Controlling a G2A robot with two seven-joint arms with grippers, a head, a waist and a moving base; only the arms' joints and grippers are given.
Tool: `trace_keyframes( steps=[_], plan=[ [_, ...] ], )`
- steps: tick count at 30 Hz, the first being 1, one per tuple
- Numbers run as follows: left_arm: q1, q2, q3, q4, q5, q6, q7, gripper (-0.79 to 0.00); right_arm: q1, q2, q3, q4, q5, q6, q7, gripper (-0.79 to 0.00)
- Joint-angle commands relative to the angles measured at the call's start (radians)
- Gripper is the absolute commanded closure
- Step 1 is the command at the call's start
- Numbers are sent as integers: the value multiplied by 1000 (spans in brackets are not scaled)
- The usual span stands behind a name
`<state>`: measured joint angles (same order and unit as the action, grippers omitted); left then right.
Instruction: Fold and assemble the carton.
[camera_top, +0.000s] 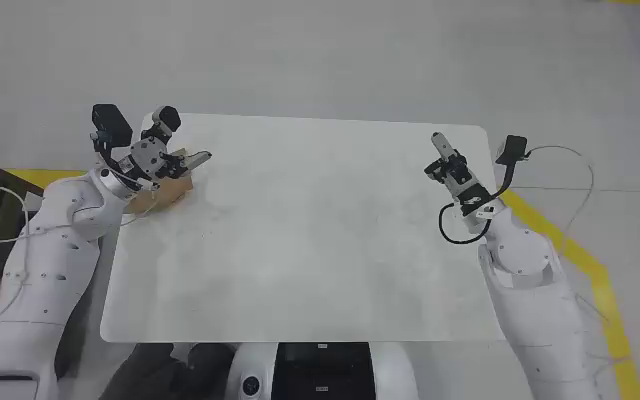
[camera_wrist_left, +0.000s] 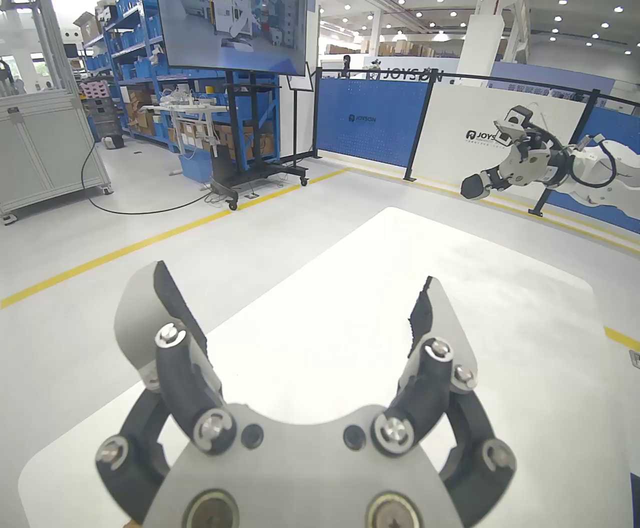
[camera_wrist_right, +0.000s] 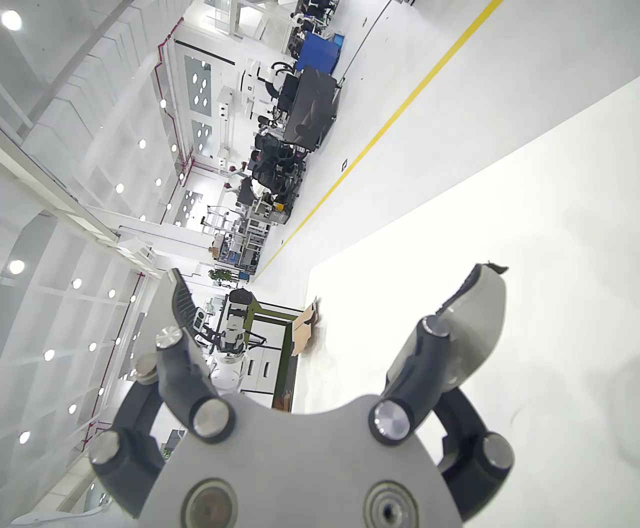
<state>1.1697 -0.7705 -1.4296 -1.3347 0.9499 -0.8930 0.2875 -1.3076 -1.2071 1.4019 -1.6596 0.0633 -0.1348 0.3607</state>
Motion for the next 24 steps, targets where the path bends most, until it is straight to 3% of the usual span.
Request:
trace_keyframes(
  steps=[1, 15, 18, 24],
  plan=[
    [0, 0, 0, 0, 0, 0, 0, -784, 0, 0, 0, 0, 0, 0, 0, -785],
    [8, -1, -9, -6, -5, 28, -12, -785, 0, 0, 0, 0, 0, 0, 0, -785],
    [21, 2, -42, 9, -16, 66, -44, -785, 0, 0, 0, 0, 0, 0, 0, -785],
    [10, 11, -112, 95, -169, 8, -162, -785, 0, 0, 0, 0, 0, 0, 0, -785]
  ],
)
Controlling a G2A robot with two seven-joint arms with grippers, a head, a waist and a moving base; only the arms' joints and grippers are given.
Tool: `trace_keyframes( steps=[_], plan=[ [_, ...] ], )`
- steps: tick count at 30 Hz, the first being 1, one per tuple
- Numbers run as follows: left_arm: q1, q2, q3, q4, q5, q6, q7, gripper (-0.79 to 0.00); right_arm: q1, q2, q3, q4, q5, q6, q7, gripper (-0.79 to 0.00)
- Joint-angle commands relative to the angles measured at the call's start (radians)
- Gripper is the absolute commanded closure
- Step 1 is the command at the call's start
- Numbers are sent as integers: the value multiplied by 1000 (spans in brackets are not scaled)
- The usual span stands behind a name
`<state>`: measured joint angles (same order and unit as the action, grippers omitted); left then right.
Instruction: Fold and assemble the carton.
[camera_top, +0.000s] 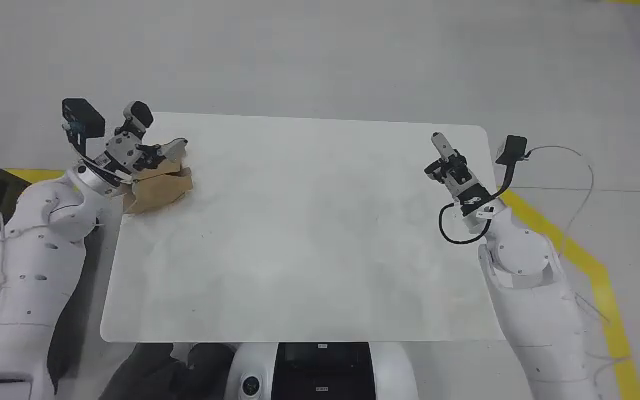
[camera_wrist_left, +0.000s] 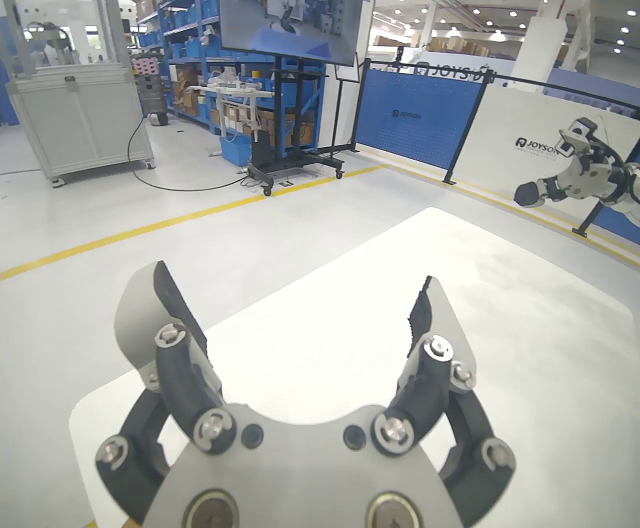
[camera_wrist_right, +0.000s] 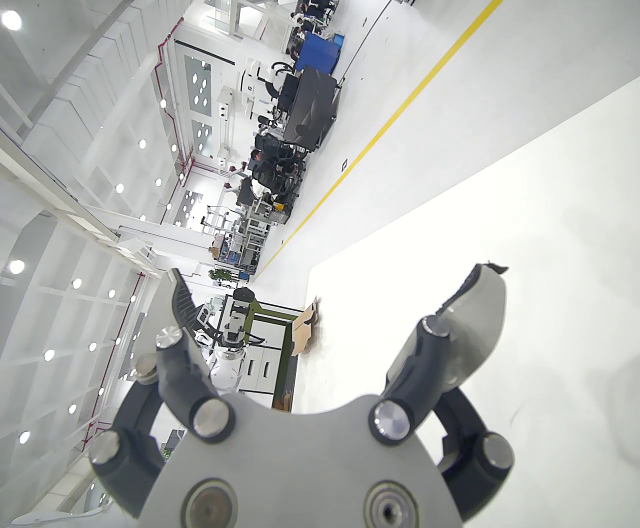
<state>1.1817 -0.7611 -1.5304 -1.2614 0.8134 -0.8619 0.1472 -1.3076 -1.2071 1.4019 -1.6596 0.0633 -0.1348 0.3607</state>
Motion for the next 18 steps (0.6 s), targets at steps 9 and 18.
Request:
trace_keyframes(
  steps=[9, 18],
  plan=[
    [-85, 23, -56, 260, -360, -150, -295, -785, 0, 0, 0, 0, 0, 0, 0, -785],
    [-131, 47, -39, 376, -738, -150, -615, -785, 0, 0, 0, 0, 0, 0, 0, -785]
  ],
)
